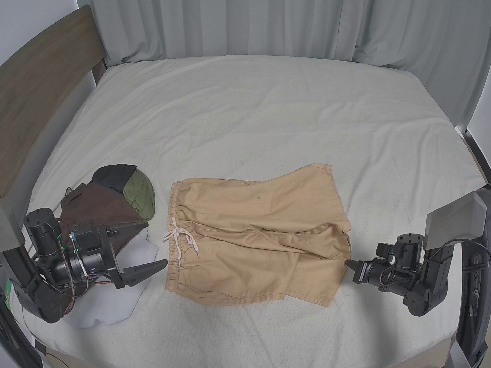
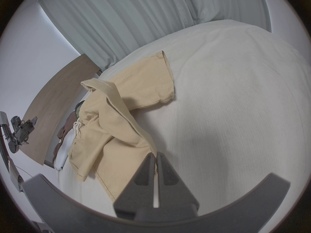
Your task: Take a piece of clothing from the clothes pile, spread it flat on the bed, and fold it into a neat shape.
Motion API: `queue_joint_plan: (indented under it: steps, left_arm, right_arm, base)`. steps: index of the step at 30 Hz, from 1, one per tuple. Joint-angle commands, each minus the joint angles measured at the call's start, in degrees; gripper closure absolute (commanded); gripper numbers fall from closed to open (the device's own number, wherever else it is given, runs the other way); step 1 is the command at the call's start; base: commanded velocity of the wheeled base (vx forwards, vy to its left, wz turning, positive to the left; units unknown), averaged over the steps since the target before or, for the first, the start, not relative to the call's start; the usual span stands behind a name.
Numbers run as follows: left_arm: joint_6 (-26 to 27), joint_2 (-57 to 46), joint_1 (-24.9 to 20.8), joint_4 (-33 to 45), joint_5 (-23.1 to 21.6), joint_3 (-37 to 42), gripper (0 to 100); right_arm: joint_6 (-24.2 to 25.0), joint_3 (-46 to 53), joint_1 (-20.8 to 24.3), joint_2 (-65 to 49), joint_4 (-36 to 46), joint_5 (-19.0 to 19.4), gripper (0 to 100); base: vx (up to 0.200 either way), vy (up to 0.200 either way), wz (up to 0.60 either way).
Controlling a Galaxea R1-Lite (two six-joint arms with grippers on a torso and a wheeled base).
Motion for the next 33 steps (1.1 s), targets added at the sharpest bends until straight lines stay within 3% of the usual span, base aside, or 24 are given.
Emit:
queue_joint_plan:
  steps: [1, 9, 10, 16, 22, 33]
  left_arm:
    - [0.00, 0.09, -0.01, -0.01, -0.02, 0.01, 0]
    - [0.00, 0.18, -0.01, -0.01, -0.02, 0.01, 0]
    - [0.00, 0.18, -0.01, -0.01, -0.02, 0.01, 0]
    - [0.00, 0.18, -0.01, -0.01, -0.02, 0.01, 0]
    - [0.00, 0.18, -0.01, -0.01, -0.02, 0.01, 0]
    - [0.00, 0.18, -0.01, -0.01, -0.02, 0.01, 0]
  right_arm:
    - [0.10, -0.87, -0.01, 0.46, -0.05, 0.10, 100]
    - [-0.07, 0.45, 0.51, -0.16, -0.05, 0.54, 100]
    - [-0.07, 0.54, 0.60, -0.24, -0.05, 0.54, 0]
    - [-0.07, 3.35, 1.57, -1.74, -0.05, 2.12, 0]
    - [-0.77, 8.36, 3.59, -3.14, -0.14, 6.96, 0]
    - [1.60, 9.06, 6.84, -1.48, -0.05, 6.96, 0]
  base:
    - [0.000, 0.000, 0.00]
    - [0.000, 0.000, 0.00]
    - [0.000, 0.000, 0.00]
    - [0.000, 0.000, 0.00]
    - [0.000, 0.000, 0.00]
    - [0.000, 0.000, 0.00]
